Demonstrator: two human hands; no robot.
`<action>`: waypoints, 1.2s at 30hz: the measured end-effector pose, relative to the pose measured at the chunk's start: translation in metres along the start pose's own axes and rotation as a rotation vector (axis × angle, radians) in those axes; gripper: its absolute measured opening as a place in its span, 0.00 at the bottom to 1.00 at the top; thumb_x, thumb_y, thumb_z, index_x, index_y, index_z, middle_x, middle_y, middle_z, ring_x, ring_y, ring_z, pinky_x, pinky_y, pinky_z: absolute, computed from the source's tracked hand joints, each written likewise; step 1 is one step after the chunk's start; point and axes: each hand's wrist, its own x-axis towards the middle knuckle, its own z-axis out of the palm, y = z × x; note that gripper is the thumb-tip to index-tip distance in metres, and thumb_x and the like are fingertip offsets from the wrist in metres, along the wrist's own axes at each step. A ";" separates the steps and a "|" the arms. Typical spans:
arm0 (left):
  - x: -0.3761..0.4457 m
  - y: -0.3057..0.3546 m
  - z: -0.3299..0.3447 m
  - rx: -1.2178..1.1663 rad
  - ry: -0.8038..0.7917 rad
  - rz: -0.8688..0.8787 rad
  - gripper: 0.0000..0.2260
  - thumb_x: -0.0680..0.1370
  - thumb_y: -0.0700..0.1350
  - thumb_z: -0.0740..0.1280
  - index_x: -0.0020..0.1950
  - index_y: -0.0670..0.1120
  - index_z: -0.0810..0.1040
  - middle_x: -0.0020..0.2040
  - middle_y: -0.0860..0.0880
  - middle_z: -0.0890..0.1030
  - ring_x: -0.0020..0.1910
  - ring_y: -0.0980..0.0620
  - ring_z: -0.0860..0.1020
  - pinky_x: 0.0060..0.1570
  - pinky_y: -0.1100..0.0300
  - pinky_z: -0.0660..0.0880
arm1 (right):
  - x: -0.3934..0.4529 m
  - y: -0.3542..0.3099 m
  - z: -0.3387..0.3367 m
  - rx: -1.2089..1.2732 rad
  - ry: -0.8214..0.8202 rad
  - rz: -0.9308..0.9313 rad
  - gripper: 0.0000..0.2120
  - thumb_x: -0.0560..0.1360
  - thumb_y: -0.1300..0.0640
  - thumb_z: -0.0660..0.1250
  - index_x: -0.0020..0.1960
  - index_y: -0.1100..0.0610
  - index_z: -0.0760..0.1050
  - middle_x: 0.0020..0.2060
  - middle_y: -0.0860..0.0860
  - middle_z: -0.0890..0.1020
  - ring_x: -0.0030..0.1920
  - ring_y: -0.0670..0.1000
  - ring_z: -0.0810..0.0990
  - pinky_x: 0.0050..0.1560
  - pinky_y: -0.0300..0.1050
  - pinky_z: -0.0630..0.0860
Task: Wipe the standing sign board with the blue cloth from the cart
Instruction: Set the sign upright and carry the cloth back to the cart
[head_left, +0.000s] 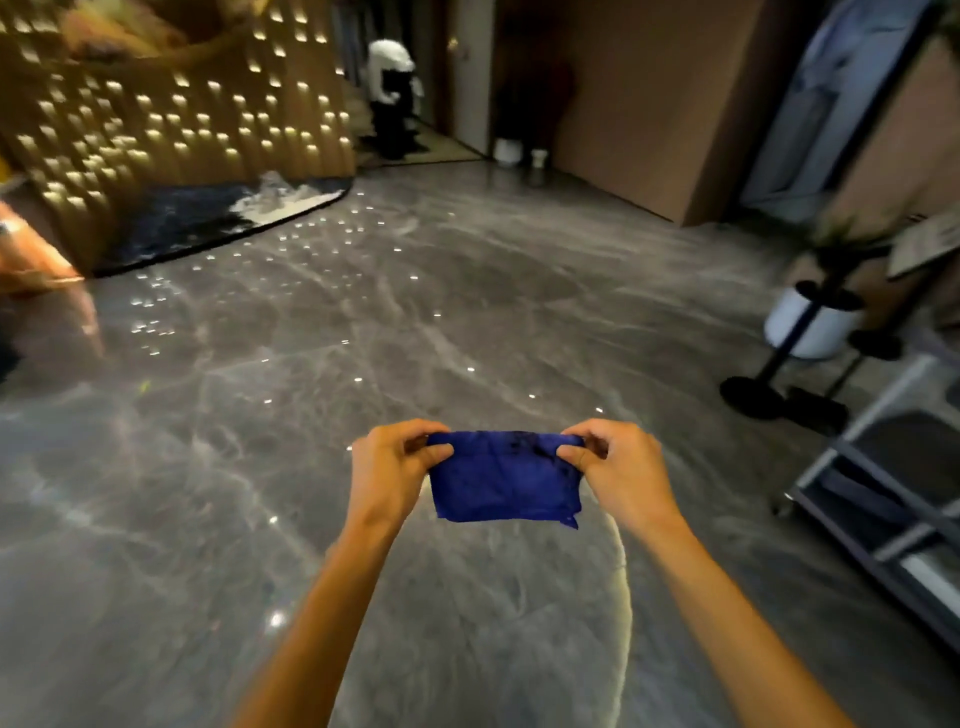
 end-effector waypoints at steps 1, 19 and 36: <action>0.003 0.002 0.009 -0.019 -0.039 0.019 0.09 0.73 0.33 0.73 0.46 0.46 0.87 0.38 0.57 0.84 0.39 0.65 0.82 0.38 0.75 0.75 | -0.006 0.006 -0.007 -0.011 0.038 0.022 0.07 0.72 0.61 0.75 0.41 0.49 0.84 0.30 0.49 0.82 0.31 0.43 0.75 0.34 0.31 0.70; -0.010 0.097 0.234 -0.153 -0.600 0.267 0.13 0.70 0.33 0.74 0.39 0.52 0.85 0.33 0.67 0.83 0.37 0.69 0.80 0.40 0.77 0.70 | -0.112 0.119 -0.176 -0.124 0.490 0.375 0.07 0.74 0.60 0.73 0.41 0.49 0.83 0.35 0.43 0.86 0.38 0.39 0.82 0.39 0.31 0.74; -0.087 0.240 0.519 -0.275 -0.896 0.367 0.11 0.72 0.33 0.73 0.47 0.47 0.88 0.43 0.56 0.87 0.43 0.64 0.83 0.45 0.73 0.76 | -0.180 0.267 -0.399 -0.162 0.767 0.527 0.15 0.75 0.60 0.73 0.38 0.40 0.79 0.32 0.34 0.83 0.38 0.36 0.82 0.33 0.30 0.76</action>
